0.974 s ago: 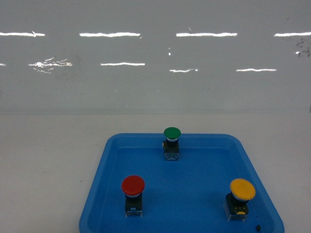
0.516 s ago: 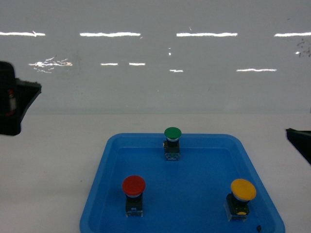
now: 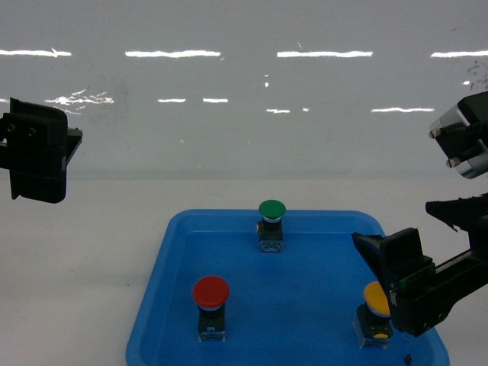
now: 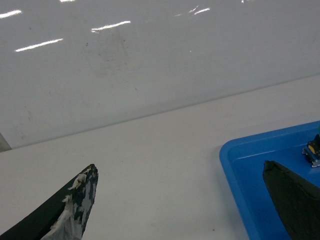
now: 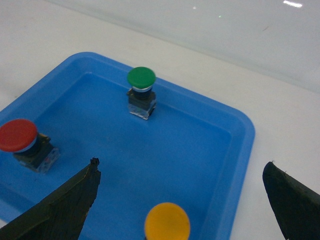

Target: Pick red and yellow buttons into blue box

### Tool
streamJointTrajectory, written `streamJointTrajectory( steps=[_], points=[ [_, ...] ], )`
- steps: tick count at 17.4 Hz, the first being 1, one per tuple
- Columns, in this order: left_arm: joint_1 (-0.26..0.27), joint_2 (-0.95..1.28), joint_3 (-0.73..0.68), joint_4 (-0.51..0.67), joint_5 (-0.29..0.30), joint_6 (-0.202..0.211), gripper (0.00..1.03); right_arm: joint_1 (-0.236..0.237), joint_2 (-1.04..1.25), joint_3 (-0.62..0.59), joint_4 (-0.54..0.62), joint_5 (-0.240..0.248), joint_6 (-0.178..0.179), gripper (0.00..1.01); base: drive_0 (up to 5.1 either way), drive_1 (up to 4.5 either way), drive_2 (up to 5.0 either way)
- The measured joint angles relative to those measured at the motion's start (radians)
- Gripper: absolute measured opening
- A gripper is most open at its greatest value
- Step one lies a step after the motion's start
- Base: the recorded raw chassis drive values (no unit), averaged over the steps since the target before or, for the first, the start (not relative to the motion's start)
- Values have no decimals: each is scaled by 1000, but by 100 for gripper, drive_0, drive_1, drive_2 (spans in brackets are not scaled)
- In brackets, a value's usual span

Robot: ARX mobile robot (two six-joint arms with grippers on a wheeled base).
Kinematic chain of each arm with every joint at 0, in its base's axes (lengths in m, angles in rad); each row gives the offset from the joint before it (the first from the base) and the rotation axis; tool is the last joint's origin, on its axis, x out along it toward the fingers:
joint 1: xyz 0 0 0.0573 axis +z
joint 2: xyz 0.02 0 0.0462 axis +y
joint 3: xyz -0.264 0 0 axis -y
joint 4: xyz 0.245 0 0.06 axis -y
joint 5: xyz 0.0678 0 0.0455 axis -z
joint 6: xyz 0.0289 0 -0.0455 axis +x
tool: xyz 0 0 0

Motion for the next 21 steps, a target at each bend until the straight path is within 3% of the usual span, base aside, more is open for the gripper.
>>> streamJointTrajectory(
  steps=[6,13,18,21],
  points=[
    [-1,0,0,0,0,8,98,8,69,16,-13,-5,-9,98,0,0,0],
    [-2,0,0,0,0,8,98,33,275,212,-109,-42,-62,98,0,0,0],
    [-2,0,0,1,1,8,98,46,402,266,-143,-49,-129,98,0,0,0],
    [-2,0,0,0,1,8,98,46,469,267,-135,-42,-138,98,0,0,0]
  ],
)
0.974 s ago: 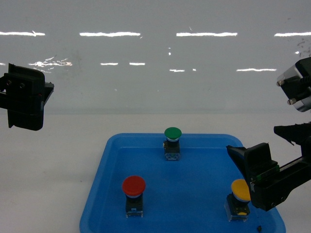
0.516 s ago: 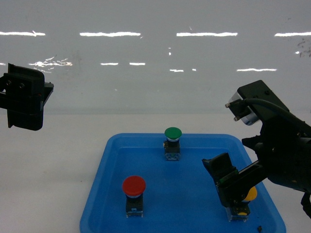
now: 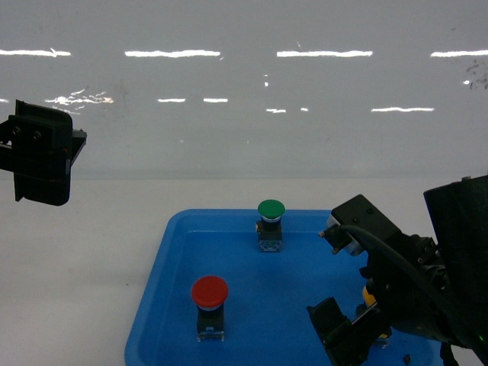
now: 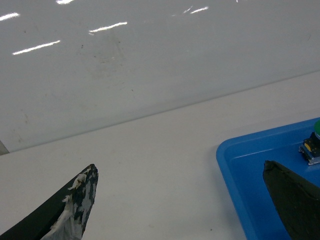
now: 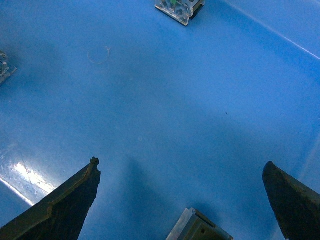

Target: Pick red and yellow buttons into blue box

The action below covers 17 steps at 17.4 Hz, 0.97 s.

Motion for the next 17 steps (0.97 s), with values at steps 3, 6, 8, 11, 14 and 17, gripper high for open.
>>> streamJointTrajectory(
  steps=[3,6,8,11,14,17],
  points=[
    [0,0,0,0,0,0,98,0,18,-57,61,32,-11,86,0,0,0],
    [0,0,0,0,0,0,98,0,18,-86,92,42,-19,57,0,0,0],
    [0,0,0,0,0,0,98,-1,15,-95,97,43,-20,44,0,0,0],
    [0,0,0,0,0,0,98,-7,-6,-121,124,43,-11,37,0,0,0],
    [0,0,0,0,0,0,98,-17,-38,-148,172,41,23,36,0,0,0],
    [0,0,0,0,0,0,98,-45,-110,-190,223,44,77,29,0,0,0]
  ],
)
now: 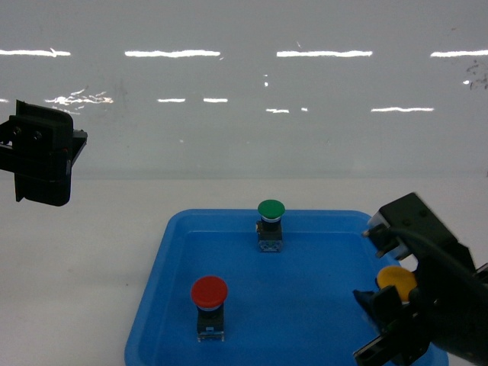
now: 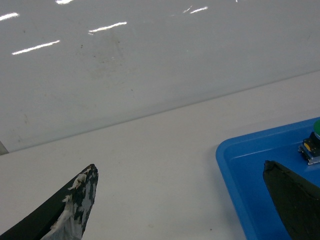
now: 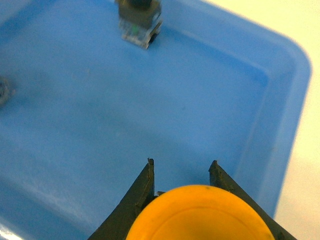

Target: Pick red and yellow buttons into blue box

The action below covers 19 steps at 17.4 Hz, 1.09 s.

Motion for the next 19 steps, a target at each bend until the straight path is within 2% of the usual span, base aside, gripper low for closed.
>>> streamJointTrajectory(
  steps=[3,7,9,12,13,14,15,17,18,19],
  points=[
    [0,0,0,0,0,0,98,-63,-167,-60,23,10,87,28,0,0,0],
    [0,0,0,0,0,0,98,-151,-452,-169,-3,63,187,28,0,0,0],
    [0,0,0,0,0,0,98,-166,-586,-230,-37,104,220,28,0,0,0],
    [0,0,0,0,0,0,98,-163,-821,-339,-109,190,266,28,0,0,0],
    [0,0,0,0,0,0,98,-142,-965,-399,-171,252,275,28,0,0,0],
    [0,0,0,0,0,0,98,-135,-1055,-425,-235,281,277,28,0,0,0],
    [0,0,0,0,0,0,98,-121,-1234,-460,-381,292,283,28,0,0,0],
    [0,0,0,0,0,0,98,-103,-1491,-472,-626,281,282,28,0,0,0],
    [0,0,0,0,0,0,98,-122,-1690,-467,-815,241,270,28,0,0,0],
    [0,0,0,0,0,0,98,-110,-1823,-458,-959,251,245,28,0,0,0]
  ],
)
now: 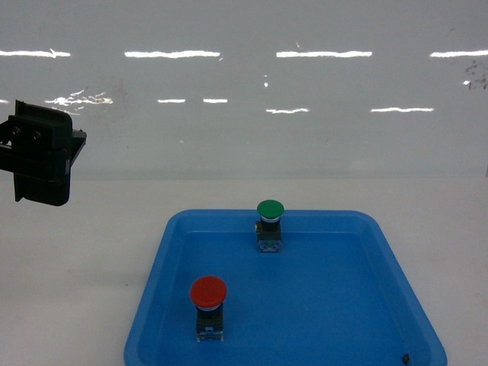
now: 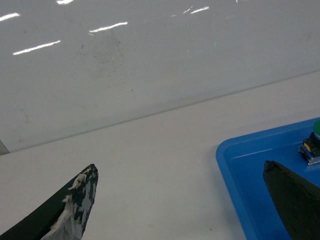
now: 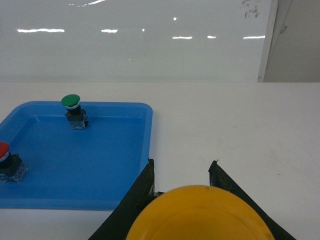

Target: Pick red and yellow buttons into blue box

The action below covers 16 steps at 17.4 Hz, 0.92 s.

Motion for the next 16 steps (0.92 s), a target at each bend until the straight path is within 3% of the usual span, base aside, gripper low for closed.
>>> streamJointTrajectory(
  steps=[3,11,16],
  points=[
    [-10,1,6,-21,7,-2,98,-1,1,2,-2,0,-5,28,0,0,0],
    [-122,191,246,-260,69,-140,98,-1,1,2,-1,0,-7,28,0,0,0],
    [-211,332,370,-401,10,-206,98,-1,1,2,-1,0,-7,28,0,0,0]
  ],
)
